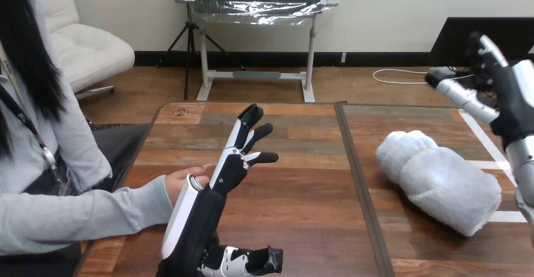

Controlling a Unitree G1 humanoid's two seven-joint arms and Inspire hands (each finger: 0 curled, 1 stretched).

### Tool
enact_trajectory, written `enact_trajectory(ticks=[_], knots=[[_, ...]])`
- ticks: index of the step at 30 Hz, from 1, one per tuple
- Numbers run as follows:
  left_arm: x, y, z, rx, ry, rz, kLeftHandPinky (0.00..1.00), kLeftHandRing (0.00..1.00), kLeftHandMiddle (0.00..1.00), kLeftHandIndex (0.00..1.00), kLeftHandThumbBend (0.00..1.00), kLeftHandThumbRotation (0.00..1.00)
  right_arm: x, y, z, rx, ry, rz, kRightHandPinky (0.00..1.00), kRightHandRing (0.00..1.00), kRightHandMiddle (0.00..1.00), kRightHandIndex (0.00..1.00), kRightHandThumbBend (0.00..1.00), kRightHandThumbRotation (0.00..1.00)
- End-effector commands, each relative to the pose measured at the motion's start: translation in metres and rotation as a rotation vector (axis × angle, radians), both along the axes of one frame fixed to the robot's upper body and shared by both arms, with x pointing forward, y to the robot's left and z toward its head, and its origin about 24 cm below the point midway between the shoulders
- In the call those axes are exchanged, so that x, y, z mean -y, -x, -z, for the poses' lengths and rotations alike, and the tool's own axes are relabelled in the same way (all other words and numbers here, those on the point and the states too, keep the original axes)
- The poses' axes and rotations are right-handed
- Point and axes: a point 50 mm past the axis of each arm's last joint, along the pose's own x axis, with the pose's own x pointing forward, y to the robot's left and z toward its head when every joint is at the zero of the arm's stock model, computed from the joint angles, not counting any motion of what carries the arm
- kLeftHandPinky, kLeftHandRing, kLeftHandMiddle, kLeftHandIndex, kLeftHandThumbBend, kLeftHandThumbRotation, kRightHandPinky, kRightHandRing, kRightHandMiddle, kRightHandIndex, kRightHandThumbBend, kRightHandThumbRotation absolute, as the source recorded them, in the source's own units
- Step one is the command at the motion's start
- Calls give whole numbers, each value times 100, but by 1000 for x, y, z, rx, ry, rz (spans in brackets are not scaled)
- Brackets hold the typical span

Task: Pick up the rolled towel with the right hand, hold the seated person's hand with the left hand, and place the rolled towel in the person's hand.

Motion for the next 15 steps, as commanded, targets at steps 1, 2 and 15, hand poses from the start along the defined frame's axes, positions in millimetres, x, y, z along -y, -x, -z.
enact_trajectory(ticks=[1,2,15], knots=[[2,-11,-12,70,14,9,76,91,98,100,100,83,-5,-16,-17,-2,3,-1,77,86,91,94,100,72],[2,-11,-12,70,14,9,76,91,98,100,100,83,-5,-17,-16,-11,3,1,78,86,91,94,100,71],[1,-9,-15,85,19,2,74,90,98,100,100,84,-2,-18,1,-173,3,76,78,87,91,92,100,61]])
